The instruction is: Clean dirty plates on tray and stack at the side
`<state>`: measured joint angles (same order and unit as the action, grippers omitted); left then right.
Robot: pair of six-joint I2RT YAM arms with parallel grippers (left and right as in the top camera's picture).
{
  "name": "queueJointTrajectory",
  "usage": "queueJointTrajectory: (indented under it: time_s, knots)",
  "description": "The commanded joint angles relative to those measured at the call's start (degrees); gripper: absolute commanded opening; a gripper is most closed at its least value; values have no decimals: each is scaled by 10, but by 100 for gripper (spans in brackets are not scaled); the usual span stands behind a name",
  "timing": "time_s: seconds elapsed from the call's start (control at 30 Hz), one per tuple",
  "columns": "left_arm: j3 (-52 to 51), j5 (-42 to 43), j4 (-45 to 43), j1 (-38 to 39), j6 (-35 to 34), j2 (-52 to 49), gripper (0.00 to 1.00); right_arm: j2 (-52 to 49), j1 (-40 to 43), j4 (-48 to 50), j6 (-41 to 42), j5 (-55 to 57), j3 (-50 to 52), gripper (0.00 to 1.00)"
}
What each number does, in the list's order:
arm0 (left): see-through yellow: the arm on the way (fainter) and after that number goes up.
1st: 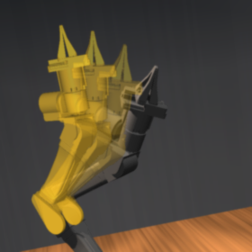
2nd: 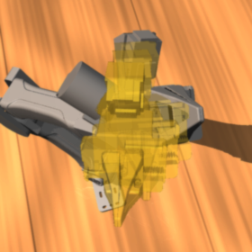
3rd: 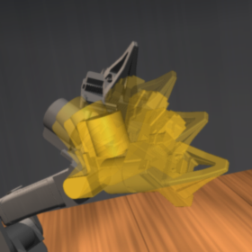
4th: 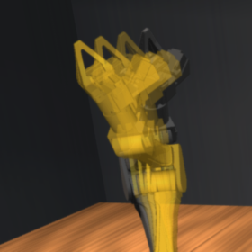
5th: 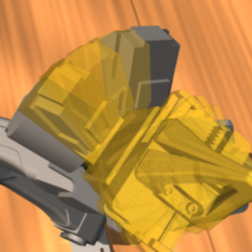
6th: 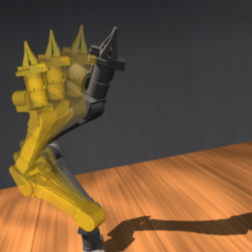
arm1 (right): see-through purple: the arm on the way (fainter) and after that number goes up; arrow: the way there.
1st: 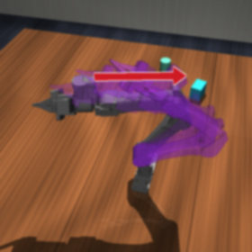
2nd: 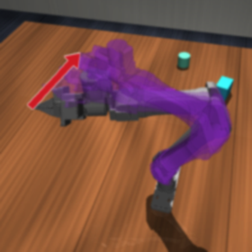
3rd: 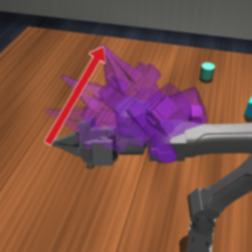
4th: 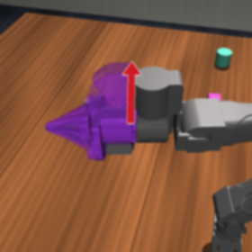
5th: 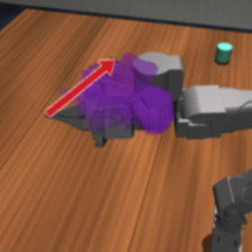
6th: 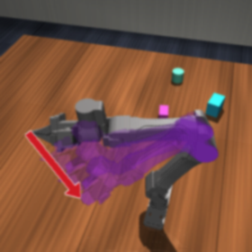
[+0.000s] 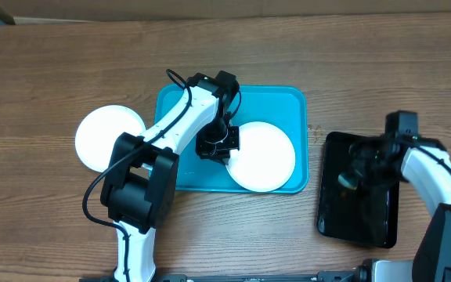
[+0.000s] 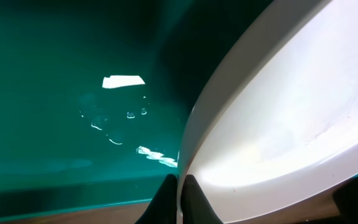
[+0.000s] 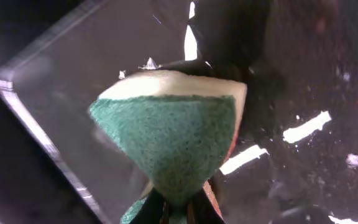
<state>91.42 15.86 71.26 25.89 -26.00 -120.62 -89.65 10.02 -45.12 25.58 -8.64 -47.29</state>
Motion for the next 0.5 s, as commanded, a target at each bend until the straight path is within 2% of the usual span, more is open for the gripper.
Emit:
queueJointTrajectory:
  time_s: [0.0,0.17,0.3,0.47]
  knots:
    - [-3,1,3,4,3,9,4,-5,-2,39,-4,13,34,4]
    - [-3,1,3,4,3,9,4,-5,-2,143,-6,6,49,4]
    - [-3,1,3,4,3,9,4,-5,-7,218,-6,-54,49,4]
    - [-3,1,3,4,3,9,4,-5,-37,251,-6,-90,49,4]
